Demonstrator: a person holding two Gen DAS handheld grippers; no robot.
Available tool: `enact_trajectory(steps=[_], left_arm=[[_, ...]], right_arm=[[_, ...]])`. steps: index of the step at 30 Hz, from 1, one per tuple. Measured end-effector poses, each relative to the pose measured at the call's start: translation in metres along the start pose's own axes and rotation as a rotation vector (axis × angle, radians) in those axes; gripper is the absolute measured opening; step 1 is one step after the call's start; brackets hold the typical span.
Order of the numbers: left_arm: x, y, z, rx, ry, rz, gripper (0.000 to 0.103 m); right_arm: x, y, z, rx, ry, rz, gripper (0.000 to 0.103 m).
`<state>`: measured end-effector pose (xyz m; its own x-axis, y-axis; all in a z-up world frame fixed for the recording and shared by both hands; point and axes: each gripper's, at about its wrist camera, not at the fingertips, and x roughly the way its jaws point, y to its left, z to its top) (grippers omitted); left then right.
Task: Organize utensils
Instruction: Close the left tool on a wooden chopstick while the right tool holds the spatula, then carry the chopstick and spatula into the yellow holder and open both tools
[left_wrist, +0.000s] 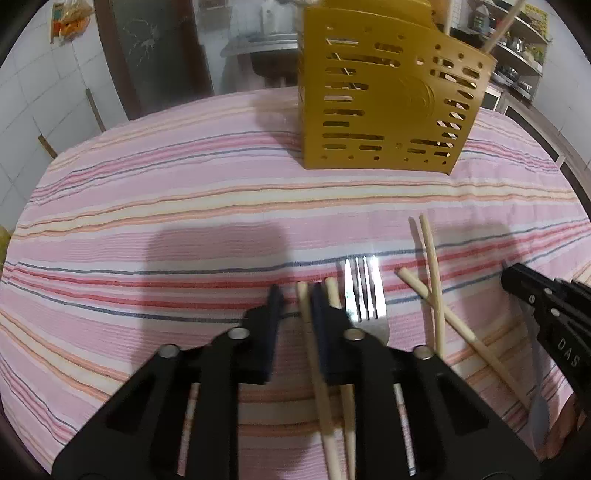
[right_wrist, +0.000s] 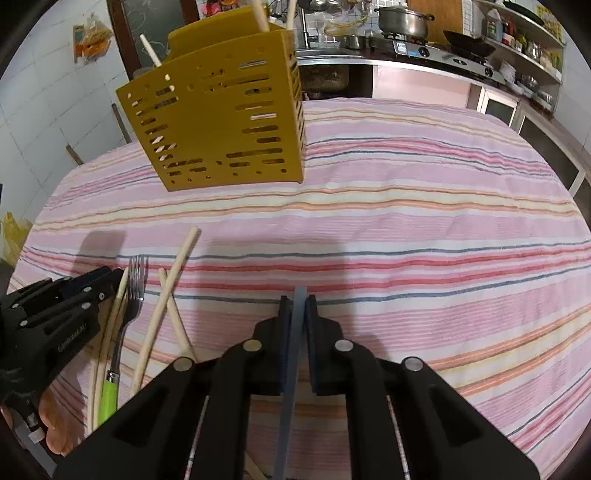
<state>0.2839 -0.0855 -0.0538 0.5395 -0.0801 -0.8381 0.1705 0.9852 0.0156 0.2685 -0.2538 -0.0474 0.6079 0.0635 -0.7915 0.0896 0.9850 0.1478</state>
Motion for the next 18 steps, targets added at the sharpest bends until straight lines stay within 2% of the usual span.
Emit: enact_trajectory(steps=[4, 9, 18], left_arm=[[-0.005, 0.007, 0.001, -0.029, -0.014, -0.024, 0.006], [-0.03, 0.012, -0.004, -0.038, -0.099, -0.016, 0.005], [-0.109, 0.014, -0.017, -0.018, -0.365, 0.022, 0.005]], right_arm=[[-0.009, -0.004, -0.001, 0.021, -0.02, 0.009, 0.007], [-0.029, -0.006, 0.0, 0.038, -0.085, 0.033, 0.007], [-0.082, -0.002, -0.001, 0.04, -0.292, 0.07, 0.007]])
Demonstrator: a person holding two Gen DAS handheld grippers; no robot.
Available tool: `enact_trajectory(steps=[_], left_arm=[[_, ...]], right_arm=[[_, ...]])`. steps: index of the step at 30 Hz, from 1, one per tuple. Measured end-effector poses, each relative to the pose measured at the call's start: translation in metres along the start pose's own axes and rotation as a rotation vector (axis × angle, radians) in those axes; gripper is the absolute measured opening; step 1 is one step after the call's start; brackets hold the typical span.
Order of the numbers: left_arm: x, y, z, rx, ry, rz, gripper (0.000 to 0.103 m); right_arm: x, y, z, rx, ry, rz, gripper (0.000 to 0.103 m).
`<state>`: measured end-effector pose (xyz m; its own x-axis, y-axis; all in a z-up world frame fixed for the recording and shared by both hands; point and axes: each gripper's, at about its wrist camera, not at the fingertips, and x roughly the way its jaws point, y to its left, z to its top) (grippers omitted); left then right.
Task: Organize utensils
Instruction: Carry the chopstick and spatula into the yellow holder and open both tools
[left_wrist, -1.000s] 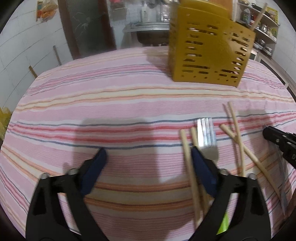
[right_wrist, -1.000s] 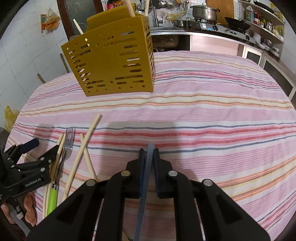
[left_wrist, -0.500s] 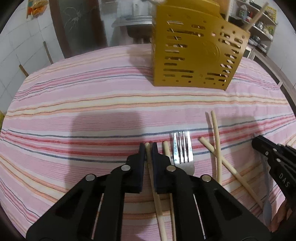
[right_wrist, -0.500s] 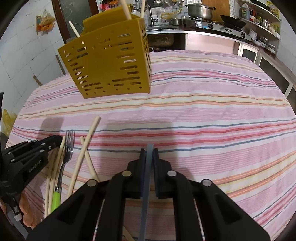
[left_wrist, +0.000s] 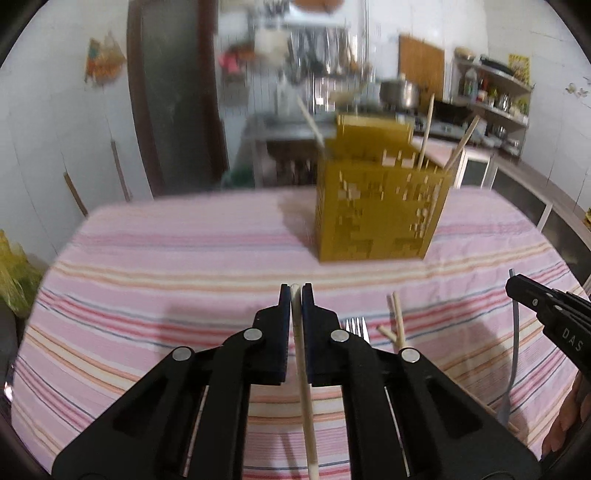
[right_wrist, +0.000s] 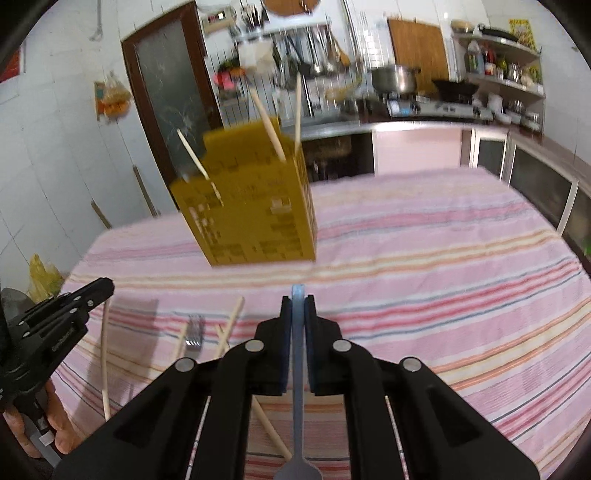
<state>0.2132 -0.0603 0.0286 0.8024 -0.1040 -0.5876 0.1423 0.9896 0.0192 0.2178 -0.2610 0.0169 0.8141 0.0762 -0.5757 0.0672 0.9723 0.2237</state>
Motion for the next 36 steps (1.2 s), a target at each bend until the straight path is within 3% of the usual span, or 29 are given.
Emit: enact_trajectory(steps=[13, 25, 31, 36], left_arm=[[-0.073, 0.018, 0.016, -0.034, -0.25, 0.011, 0.004], [-0.083, 0.027, 0.034, -0.058, -0.331, 0.009, 0.004], [-0.099, 0.018, 0.072, -0.037, -0.431, -0.012, 0.004], [-0.112, 0.007, 0.125, -0.031, -0.532, -0.04, 0.004]], right_arm=[[-0.05, 0.017, 0.004, -0.062, -0.244, -0.006, 0.007], [-0.061, 0.027, 0.022, -0.073, -0.334, -0.006, 0.007], [-0.072, 0.038, 0.056, -0.077, -0.406, 0.005, 0.007], [-0.076, 0.052, 0.108, -0.08, -0.487, 0.018, 0.007]])
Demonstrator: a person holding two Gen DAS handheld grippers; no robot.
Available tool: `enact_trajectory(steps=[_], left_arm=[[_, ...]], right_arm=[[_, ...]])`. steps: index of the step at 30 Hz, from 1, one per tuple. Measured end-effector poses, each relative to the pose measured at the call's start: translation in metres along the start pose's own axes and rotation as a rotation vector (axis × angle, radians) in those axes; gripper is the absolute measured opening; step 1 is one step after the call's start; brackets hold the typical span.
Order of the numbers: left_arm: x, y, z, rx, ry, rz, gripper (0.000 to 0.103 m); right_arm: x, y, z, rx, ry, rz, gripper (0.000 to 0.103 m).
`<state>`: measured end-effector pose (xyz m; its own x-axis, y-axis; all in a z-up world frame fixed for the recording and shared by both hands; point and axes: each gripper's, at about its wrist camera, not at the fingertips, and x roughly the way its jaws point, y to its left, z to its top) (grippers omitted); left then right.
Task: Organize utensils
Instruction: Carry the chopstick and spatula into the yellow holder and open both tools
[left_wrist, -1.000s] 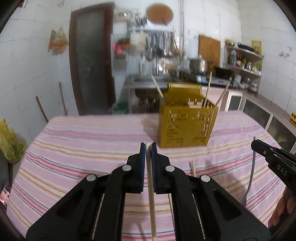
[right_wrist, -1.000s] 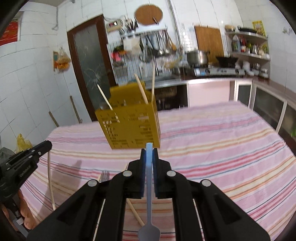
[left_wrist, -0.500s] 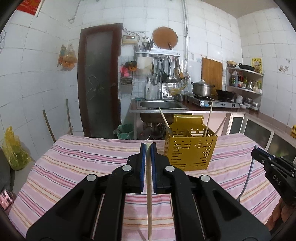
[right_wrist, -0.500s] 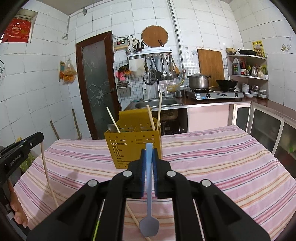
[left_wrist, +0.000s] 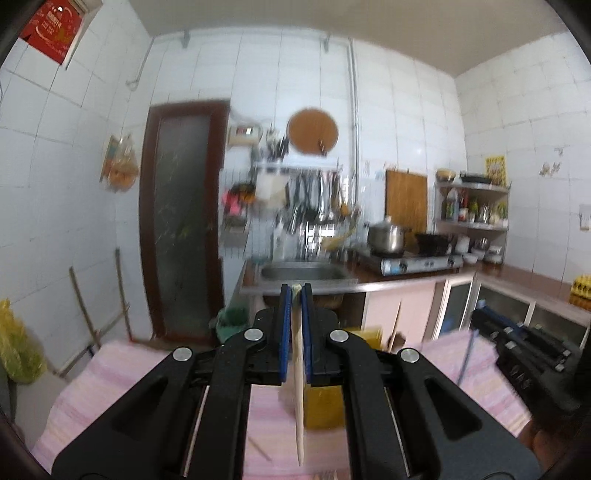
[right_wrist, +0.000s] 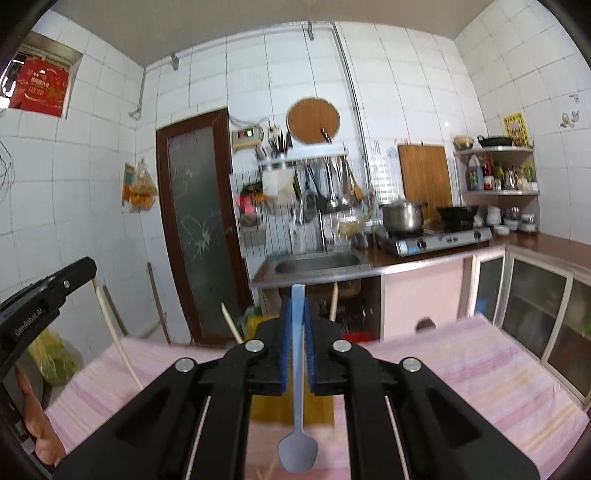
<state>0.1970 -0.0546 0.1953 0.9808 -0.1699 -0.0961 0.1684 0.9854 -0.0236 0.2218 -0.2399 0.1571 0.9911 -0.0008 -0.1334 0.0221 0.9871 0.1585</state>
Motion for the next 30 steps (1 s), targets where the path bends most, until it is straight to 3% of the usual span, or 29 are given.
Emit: enact_trajectory(steps=[5, 11, 20, 30], left_arm=[[0.04, -0.012, 0.044, -0.022, -0.068, -0.003, 0.004], [0.103, -0.019, 0.055, -0.055, -0.073, -0.017, 0.004], [0.179, -0.029, -0.004, -0.064, 0.043, -0.053, 0.004], [0.195, -0.017, -0.057, -0.038, 0.172, -0.047, 0.004]], right_arm=[[0.034, 0.009, 0.037, 0.014, -0.048, 0.017, 0.007], [0.082, 0.005, 0.053, 0.03, -0.067, -0.005, 0.007], [0.141, -0.011, 0.02, 0.037, -0.001, -0.037, 0.007], [0.163, -0.02, -0.015, 0.001, 0.144, -0.069, 0.007]])
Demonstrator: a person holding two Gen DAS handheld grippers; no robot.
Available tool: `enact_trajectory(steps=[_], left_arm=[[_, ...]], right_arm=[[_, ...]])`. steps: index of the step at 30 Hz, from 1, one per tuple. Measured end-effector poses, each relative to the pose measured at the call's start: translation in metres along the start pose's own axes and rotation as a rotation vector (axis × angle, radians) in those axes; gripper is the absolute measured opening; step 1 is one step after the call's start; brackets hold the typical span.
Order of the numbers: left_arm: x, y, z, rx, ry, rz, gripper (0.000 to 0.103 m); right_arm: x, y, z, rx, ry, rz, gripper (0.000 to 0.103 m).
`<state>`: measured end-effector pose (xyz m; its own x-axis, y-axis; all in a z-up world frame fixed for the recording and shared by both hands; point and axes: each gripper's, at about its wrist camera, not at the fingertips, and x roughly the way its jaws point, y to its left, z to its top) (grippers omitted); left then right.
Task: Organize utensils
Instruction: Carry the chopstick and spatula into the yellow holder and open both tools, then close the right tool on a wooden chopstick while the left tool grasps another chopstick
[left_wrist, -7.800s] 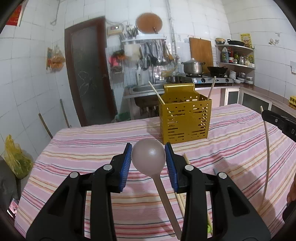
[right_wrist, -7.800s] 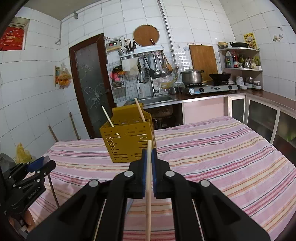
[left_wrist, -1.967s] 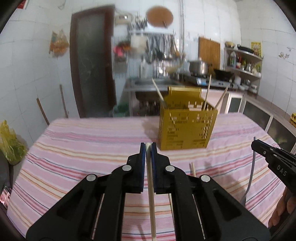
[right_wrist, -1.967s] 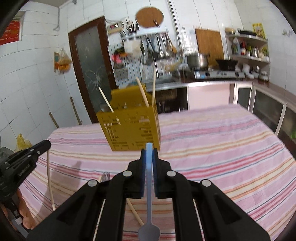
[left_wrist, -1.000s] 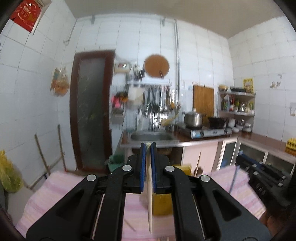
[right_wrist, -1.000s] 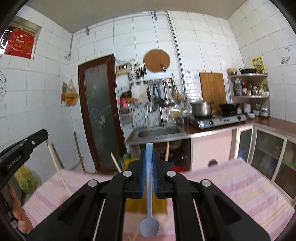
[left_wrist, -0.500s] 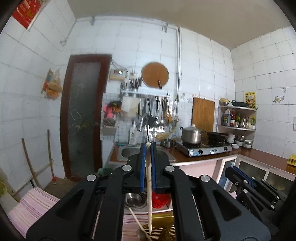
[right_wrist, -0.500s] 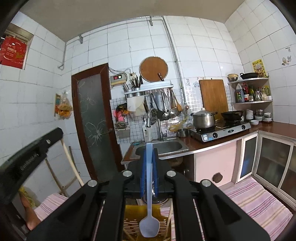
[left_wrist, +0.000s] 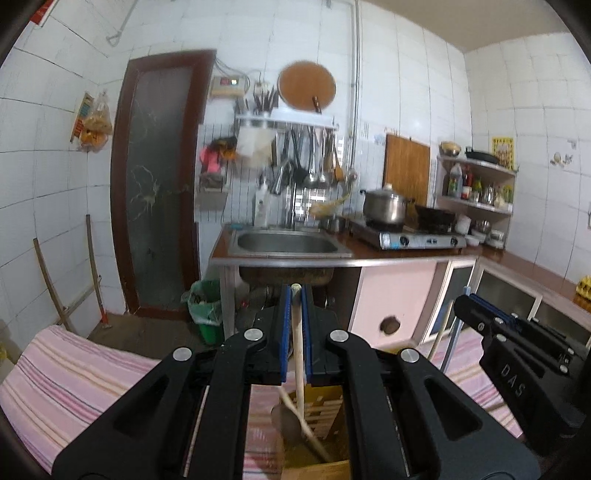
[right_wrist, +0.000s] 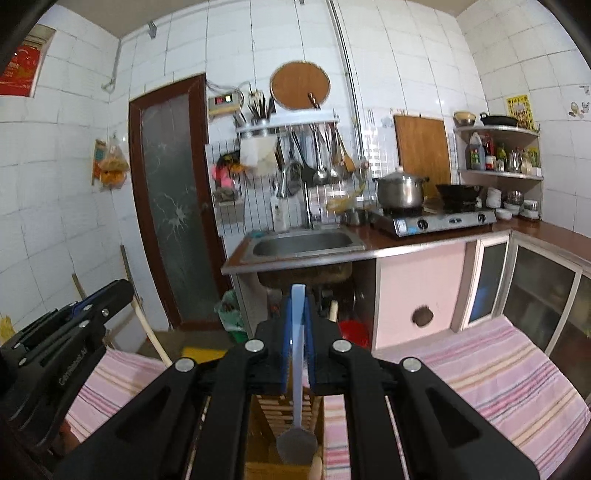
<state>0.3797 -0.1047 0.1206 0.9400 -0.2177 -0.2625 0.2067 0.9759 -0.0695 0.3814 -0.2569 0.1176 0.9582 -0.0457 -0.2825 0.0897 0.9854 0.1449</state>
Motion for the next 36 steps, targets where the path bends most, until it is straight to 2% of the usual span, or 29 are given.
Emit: enact_trajectory(steps=[3, 5, 6, 7, 8, 9, 10, 15, 20, 28, 31, 36], left_arm=[[-0.005, 0.008, -0.003, -0.003, 0.033, 0.017, 0.007], [-0.014, 0.014, 0.001, -0.019, 0.05, 0.02, 0.025], [-0.022, 0.018, 0.003, -0.028, 0.053, 0.028, 0.046], [-0.032, 0.021, 0.004, -0.032, 0.051, 0.038, 0.062], [-0.04, 0.023, 0.005, -0.033, 0.047, 0.044, 0.067], [-0.053, 0.026, 0.006, -0.031, 0.048, 0.052, 0.073], [-0.06, 0.028, 0.007, -0.027, 0.056, 0.058, 0.08], [-0.098, 0.039, -0.01, -0.009, 0.14, 0.092, 0.094], [-0.122, 0.045, -0.055, 0.006, 0.242, 0.11, 0.098], [-0.12, 0.048, -0.143, -0.015, 0.447, 0.121, 0.098], [-0.113, 0.047, -0.173, -0.003, 0.525, 0.126, 0.098], [-0.105, 0.041, -0.198, 0.023, 0.586, 0.125, 0.098]], right_arm=[[0.0, -0.003, -0.003, -0.003, 0.062, -0.002, 0.008], [-0.005, -0.006, -0.001, -0.008, 0.074, -0.018, 0.009], [-0.012, -0.009, 0.002, -0.005, 0.076, -0.024, 0.019], [-0.019, -0.011, 0.005, -0.004, 0.081, -0.034, 0.043], [-0.026, -0.013, 0.006, -0.006, 0.081, -0.046, 0.055], [-0.033, -0.015, 0.007, -0.013, 0.081, -0.057, 0.062], [-0.041, -0.016, 0.008, -0.022, 0.087, -0.064, 0.062], [-0.08, -0.027, -0.018, -0.024, 0.176, -0.03, 0.068], [-0.097, -0.027, -0.076, -0.071, 0.299, 0.003, 0.069], [-0.096, -0.016, -0.163, -0.177, 0.477, 0.059, 0.069], [-0.096, -0.011, -0.179, -0.189, 0.509, 0.075, 0.069], [-0.095, -0.004, -0.197, -0.186, 0.563, 0.098, 0.068]])
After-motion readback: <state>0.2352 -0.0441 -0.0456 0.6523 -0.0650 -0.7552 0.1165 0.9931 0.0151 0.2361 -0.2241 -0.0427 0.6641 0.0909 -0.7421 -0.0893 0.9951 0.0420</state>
